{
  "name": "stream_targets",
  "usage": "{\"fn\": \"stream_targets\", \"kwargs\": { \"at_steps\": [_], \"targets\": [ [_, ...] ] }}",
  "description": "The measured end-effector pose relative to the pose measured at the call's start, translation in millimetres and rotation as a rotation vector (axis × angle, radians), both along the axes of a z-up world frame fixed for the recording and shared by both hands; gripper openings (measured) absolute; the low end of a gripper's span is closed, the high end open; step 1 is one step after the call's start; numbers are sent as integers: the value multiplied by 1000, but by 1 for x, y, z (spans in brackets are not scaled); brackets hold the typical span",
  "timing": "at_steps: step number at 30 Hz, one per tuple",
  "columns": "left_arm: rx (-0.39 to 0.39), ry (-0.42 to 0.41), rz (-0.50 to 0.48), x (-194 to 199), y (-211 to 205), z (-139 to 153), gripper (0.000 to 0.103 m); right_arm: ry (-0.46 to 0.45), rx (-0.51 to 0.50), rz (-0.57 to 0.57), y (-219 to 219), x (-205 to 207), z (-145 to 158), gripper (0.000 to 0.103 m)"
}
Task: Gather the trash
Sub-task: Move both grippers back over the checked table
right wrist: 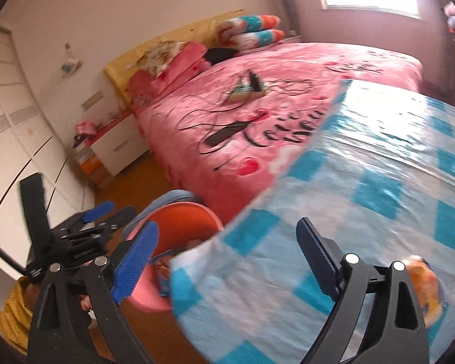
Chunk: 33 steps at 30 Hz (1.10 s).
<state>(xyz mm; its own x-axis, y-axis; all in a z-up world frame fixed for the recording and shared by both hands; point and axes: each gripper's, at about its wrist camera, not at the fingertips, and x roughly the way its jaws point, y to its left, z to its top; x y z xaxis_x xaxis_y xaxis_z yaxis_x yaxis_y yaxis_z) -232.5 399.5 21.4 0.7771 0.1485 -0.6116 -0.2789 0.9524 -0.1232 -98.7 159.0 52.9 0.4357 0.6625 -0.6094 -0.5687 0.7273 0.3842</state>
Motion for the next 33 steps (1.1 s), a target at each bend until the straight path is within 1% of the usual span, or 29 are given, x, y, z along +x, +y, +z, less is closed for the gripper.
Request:
{"fn": "stream_targets", "kwargs": {
  "at_steps": [5, 12, 17, 23, 28, 33],
  "targets": [
    [2, 6, -80, 16, -33, 10, 86, 22, 28, -59, -33, 0, -11, 91],
    [-51, 46, -105, 37, -61, 21, 86, -13, 35, -108, -69, -5, -11, 91],
    [-86, 99, -143, 52, -82, 21, 86, -22, 46, -133, -90, -6, -11, 93],
    [-80, 121, -200, 64, -114, 22, 86, -26, 63, -173, -115, -3, -7, 94],
    [-106, 140, -245, 77, -139, 22, 86, -21, 73, -217, -141, 0, -6, 94],
    [-94, 145, -296, 88, -167, 24, 86, -17, 95, -260, -165, 0, -6, 94]
  ]
}}
